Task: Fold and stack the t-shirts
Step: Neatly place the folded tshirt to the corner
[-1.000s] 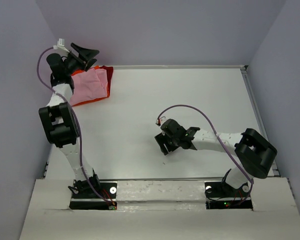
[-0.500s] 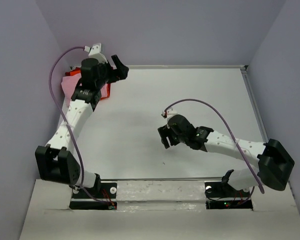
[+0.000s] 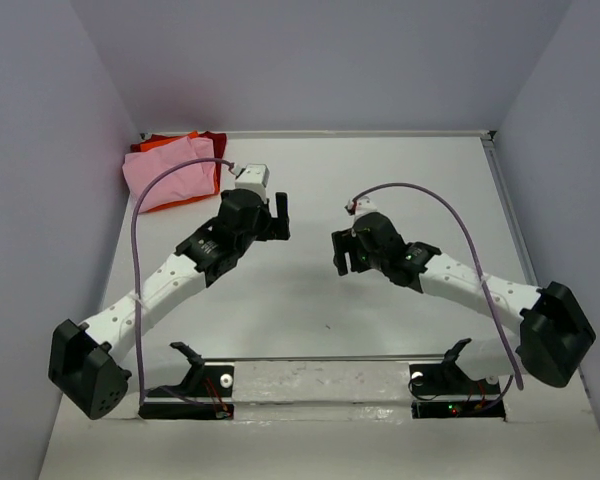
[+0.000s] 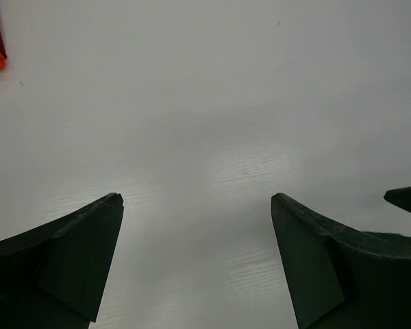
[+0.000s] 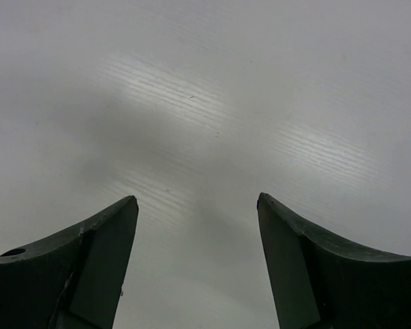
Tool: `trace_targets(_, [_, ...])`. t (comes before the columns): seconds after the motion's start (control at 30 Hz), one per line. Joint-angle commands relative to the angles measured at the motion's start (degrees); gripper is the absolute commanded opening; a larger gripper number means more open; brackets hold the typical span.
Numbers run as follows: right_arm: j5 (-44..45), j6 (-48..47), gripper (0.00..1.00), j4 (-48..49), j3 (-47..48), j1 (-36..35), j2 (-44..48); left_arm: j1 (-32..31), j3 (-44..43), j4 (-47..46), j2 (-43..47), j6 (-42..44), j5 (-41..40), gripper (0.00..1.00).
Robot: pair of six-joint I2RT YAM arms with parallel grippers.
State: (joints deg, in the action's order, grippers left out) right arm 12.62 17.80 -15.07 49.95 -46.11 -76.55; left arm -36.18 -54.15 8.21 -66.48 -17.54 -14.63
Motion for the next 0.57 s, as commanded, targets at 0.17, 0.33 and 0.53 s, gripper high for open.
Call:
trace_targets(0.17, [-1.11,5.67,0.77,5.84,-7.85,11.21,9.75,-1.08,2.37,0.24,8.64,3.65,-6.72,0.99])
trace_targets(0.33, [-1.02,5.05,0.77,5.58,-7.77,11.21,7.65,-2.22,3.88,-1.27,9.88,3.92,-7.34,0.99])
trace_targets(0.53, [-1.55,6.19,0.75,4.88,-6.89,11.21,3.69,-3.02,2.91,0.41,9.43,3.92,-5.67,0.98])
